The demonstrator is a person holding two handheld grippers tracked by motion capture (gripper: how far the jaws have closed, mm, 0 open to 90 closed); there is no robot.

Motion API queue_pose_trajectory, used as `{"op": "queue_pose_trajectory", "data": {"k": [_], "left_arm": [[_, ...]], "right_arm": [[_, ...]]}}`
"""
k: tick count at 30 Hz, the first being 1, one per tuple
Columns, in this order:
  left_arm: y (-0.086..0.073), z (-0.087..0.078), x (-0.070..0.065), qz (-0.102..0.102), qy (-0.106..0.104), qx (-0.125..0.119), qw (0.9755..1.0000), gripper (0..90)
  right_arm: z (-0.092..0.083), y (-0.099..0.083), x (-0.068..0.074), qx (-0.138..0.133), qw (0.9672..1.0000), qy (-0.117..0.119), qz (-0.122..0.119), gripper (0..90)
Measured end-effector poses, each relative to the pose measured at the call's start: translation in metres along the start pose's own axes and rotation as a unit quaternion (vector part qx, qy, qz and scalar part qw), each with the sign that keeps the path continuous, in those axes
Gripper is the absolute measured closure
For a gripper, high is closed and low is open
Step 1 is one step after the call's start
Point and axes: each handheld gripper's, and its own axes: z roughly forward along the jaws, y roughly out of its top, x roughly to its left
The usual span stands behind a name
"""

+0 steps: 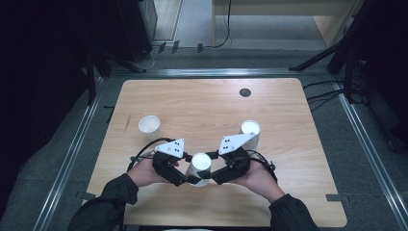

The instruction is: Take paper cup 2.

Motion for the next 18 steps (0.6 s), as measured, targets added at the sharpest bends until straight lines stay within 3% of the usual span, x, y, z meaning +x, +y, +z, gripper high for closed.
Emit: {"op": "queue_pose_trajectory", "data": {"k": [6, 11, 18], "left_arm": [[0.000, -0.002, 0.001, 0.000, 0.000, 0.005, 1.0000, 31.4], [0.001, -0.009, 0.003, 0.001, 0.015, 0.015, 0.9998, 31.4], [0.011, -0.023, 0.012, 0.008, 0.034, 0.068, 0.9971, 31.3]], "right_arm": [[-0.002, 0.000, 0.001, 0.001, 1.0000, -0.002, -0.002, 33.0], [-0.013, -0.004, 0.001, -0.003, 0.9997, -0.023, -0.006, 29.9], [-0.028, -0.013, 0.007, 0.000, 0.9987, -0.051, -0.009, 29.8]]}}
